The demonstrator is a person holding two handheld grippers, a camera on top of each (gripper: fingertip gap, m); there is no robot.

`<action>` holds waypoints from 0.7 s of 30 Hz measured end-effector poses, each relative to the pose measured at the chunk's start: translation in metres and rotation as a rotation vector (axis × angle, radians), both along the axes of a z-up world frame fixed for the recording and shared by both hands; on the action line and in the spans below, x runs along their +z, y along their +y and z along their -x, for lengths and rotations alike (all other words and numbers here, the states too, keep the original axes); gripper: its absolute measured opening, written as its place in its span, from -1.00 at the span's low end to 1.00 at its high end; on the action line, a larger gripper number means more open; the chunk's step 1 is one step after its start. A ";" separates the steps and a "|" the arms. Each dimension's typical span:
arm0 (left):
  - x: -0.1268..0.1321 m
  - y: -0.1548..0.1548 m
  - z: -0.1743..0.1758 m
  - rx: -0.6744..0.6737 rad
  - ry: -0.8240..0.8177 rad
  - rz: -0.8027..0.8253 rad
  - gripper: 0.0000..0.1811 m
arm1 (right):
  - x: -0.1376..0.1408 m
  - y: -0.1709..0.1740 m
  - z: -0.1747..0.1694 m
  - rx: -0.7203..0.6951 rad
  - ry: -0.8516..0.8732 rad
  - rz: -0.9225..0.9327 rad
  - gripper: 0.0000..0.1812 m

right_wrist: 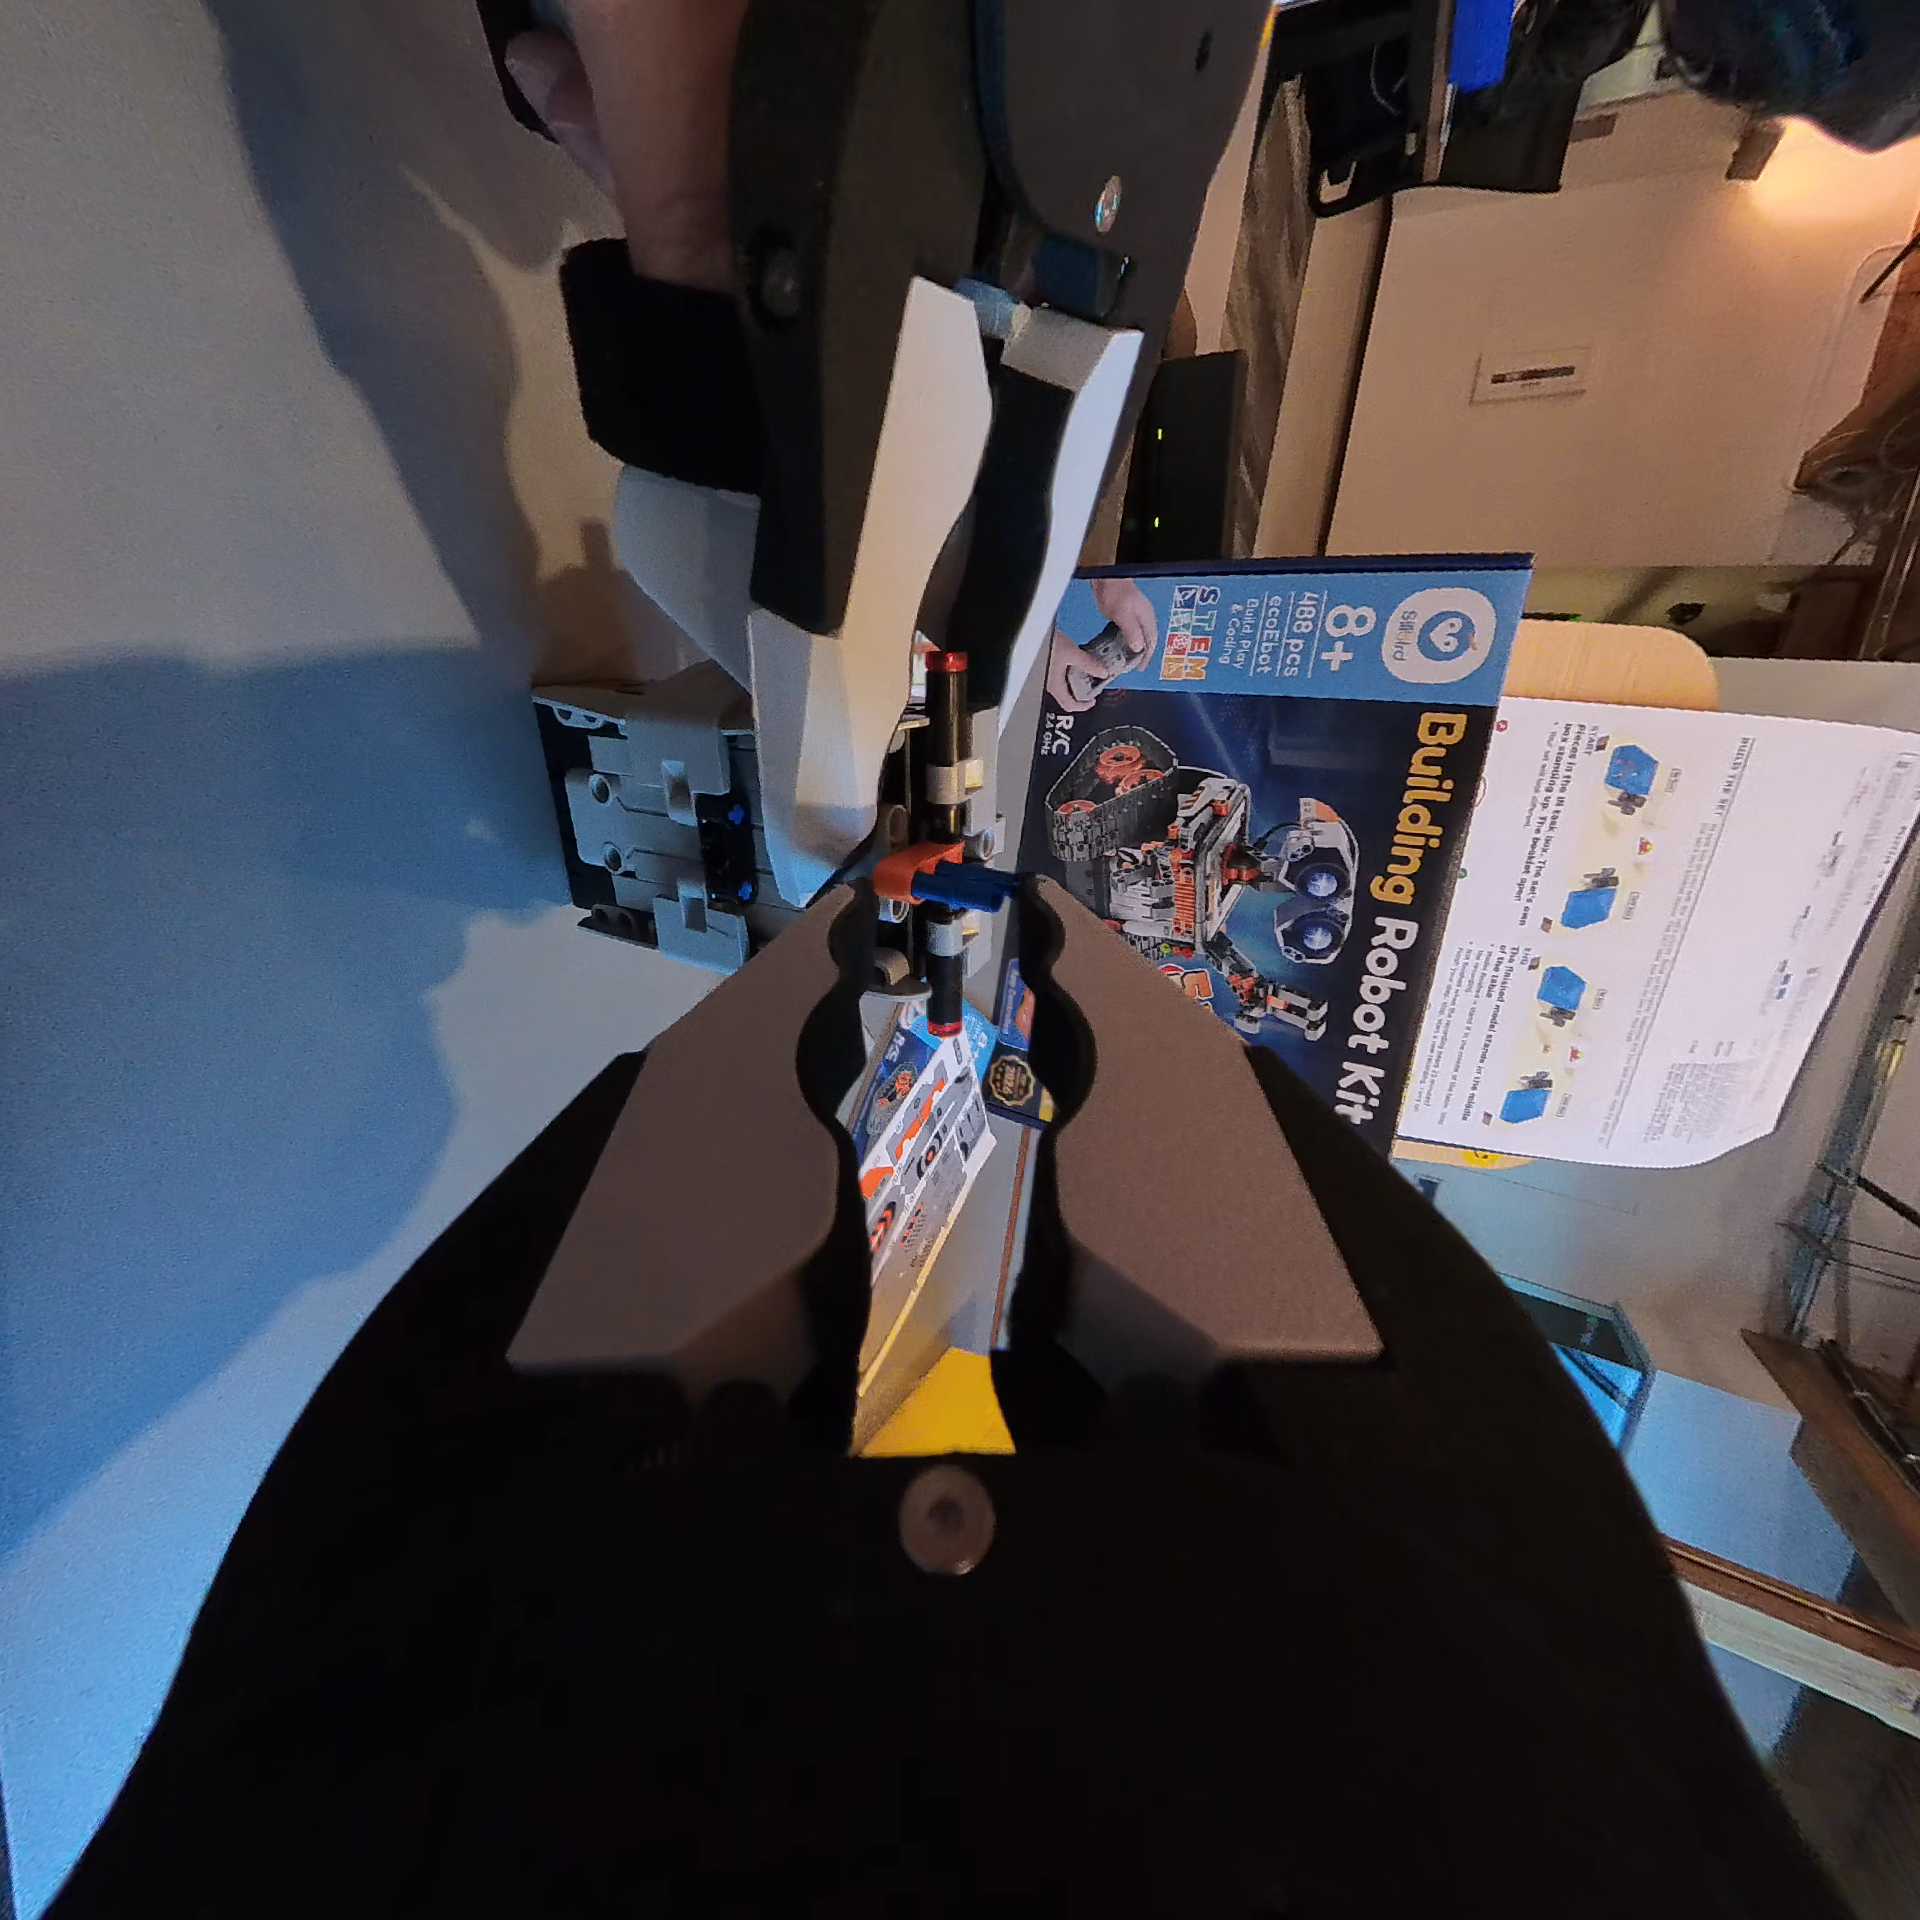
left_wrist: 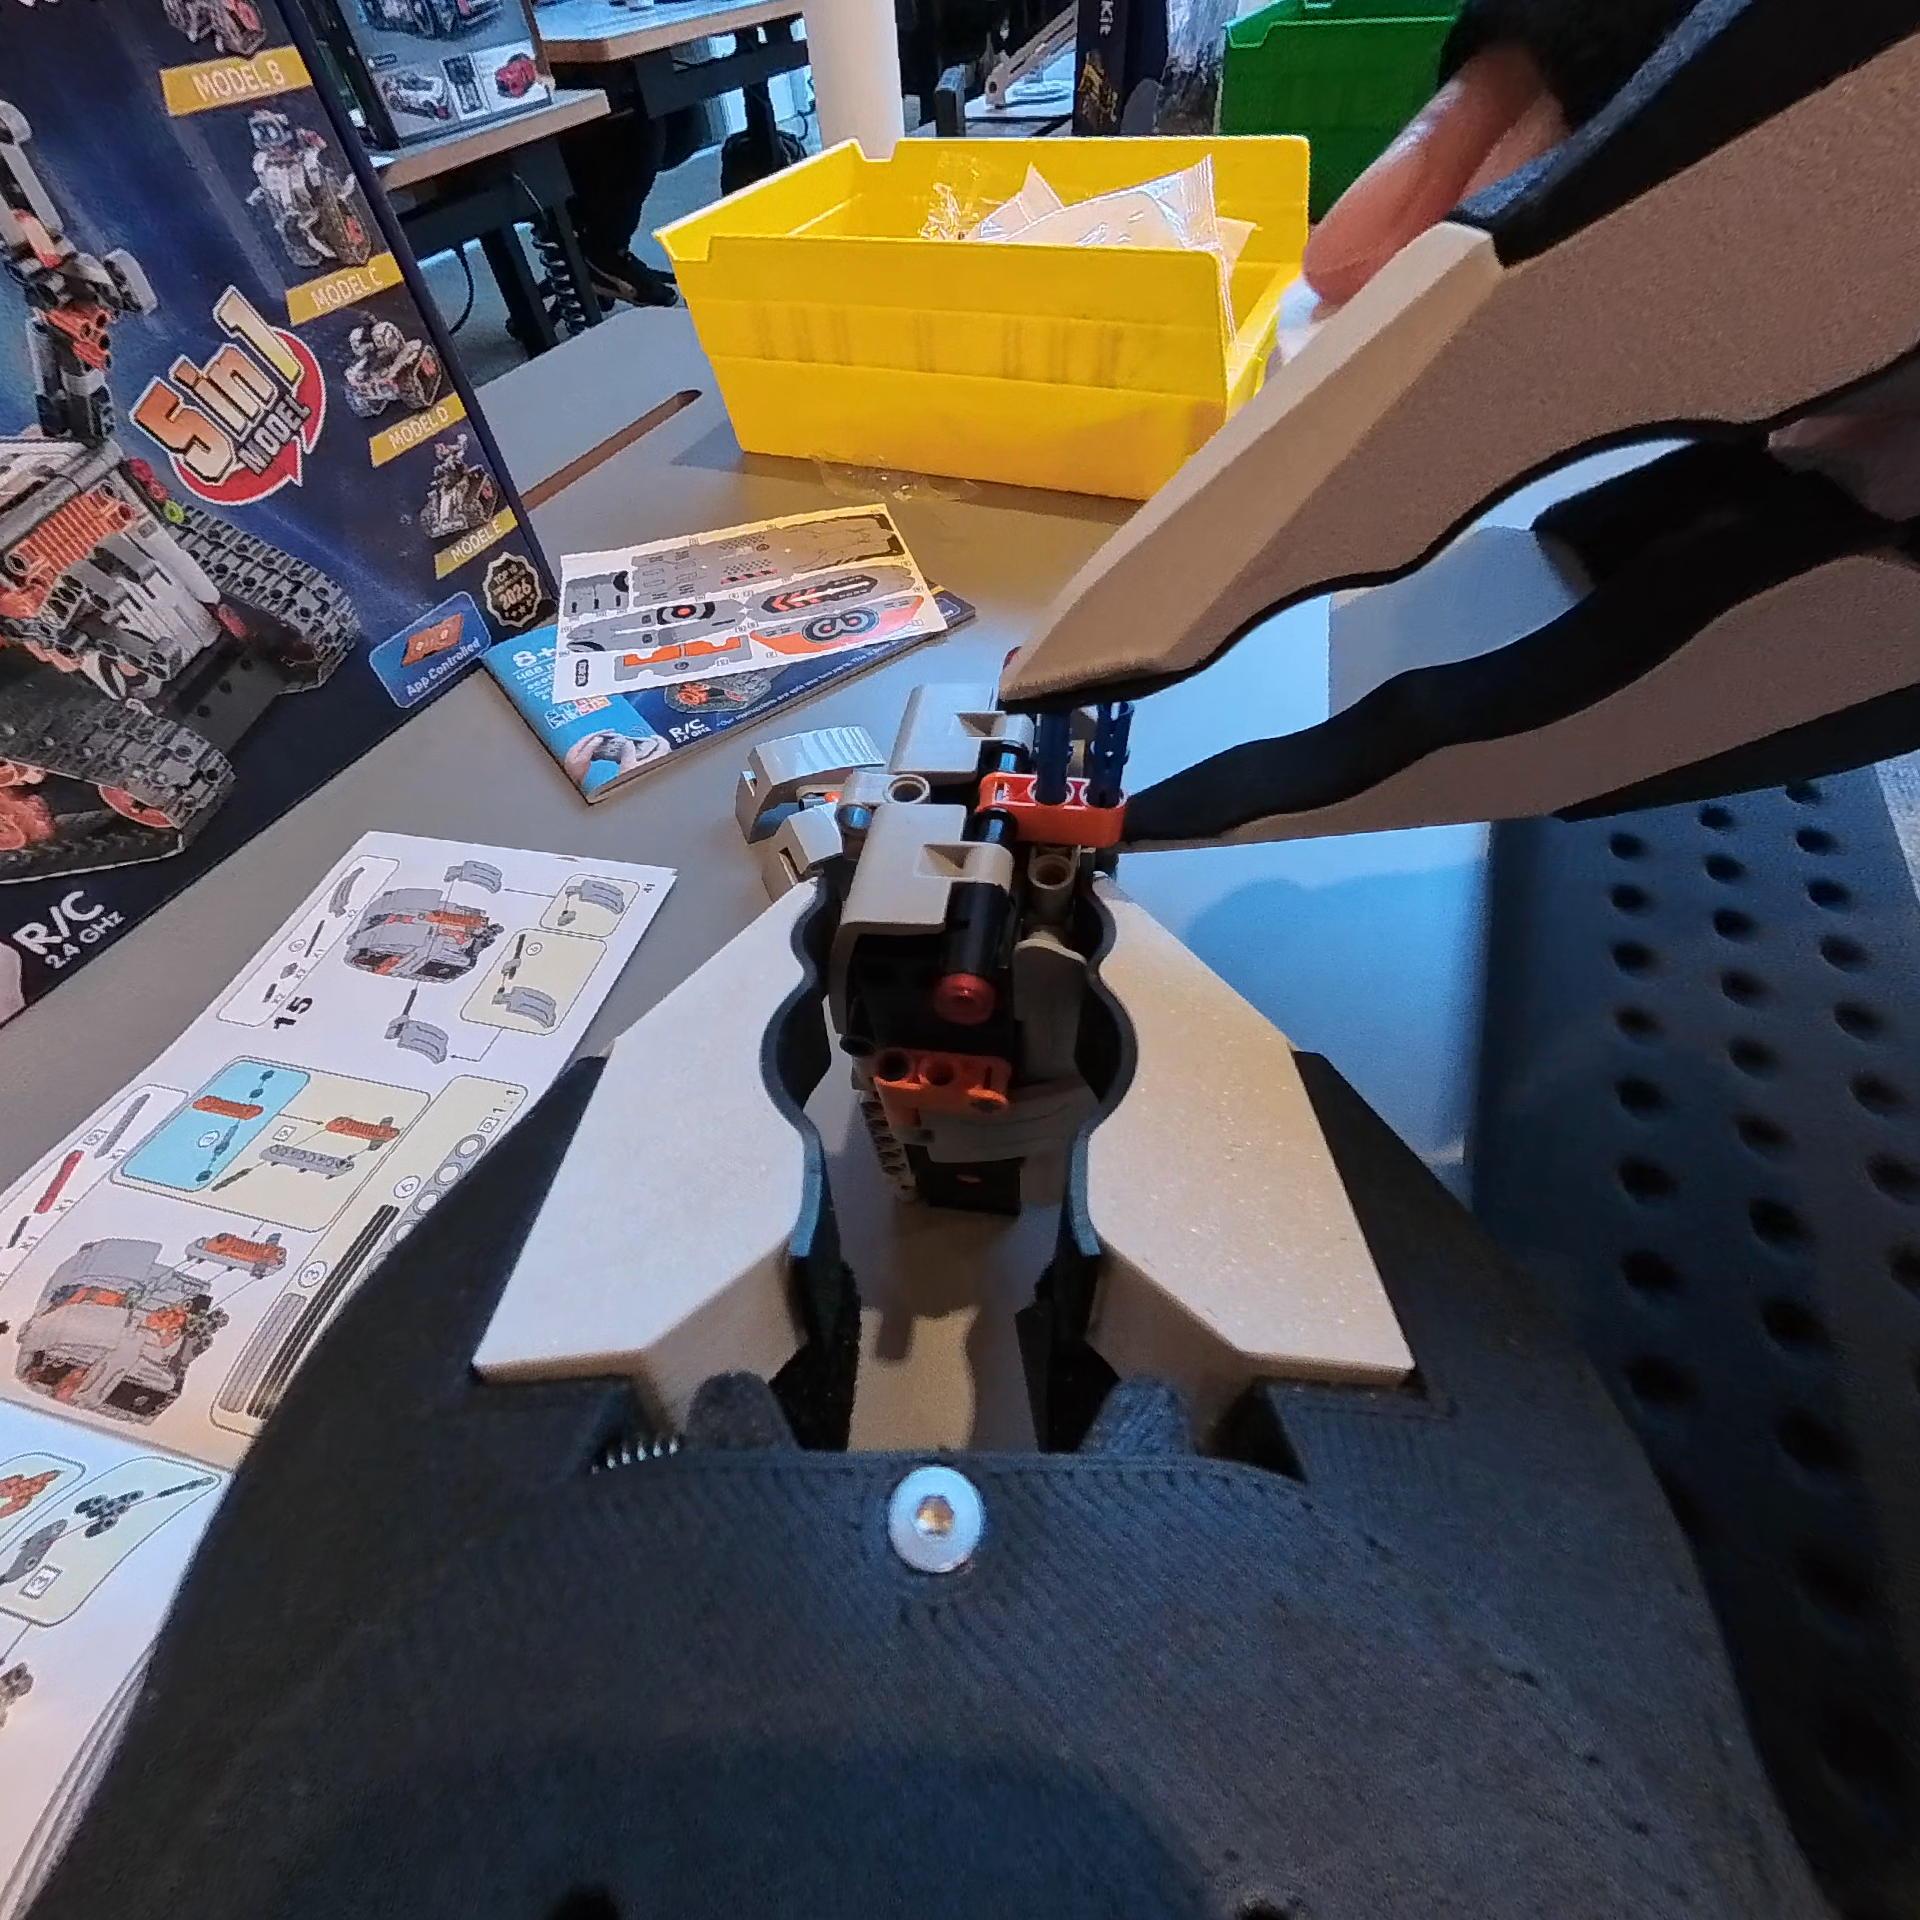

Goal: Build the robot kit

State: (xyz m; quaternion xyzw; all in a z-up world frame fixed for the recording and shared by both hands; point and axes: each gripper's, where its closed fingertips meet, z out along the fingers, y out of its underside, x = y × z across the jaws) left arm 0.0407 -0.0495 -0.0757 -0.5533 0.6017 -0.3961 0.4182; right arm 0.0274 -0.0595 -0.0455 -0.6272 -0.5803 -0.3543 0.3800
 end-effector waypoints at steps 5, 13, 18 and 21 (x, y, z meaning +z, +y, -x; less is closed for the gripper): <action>0.000 0.001 0.000 0.000 0.005 0.009 -0.51 | 0.001 0.001 0.001 -0.005 -0.039 -0.047 -0.71; 0.000 0.000 0.000 0.005 0.009 0.001 -0.51 | 0.000 0.001 0.003 -0.033 -0.006 -0.044 -0.70; -0.001 -0.002 -0.001 -0.001 0.007 0.006 -0.51 | -0.001 -0.001 0.002 -0.039 0.015 -0.045 -0.72; -0.001 -0.002 -0.001 -0.001 0.007 0.003 -0.51 | -0.001 -0.002 0.002 -0.049 0.031 -0.034 -0.72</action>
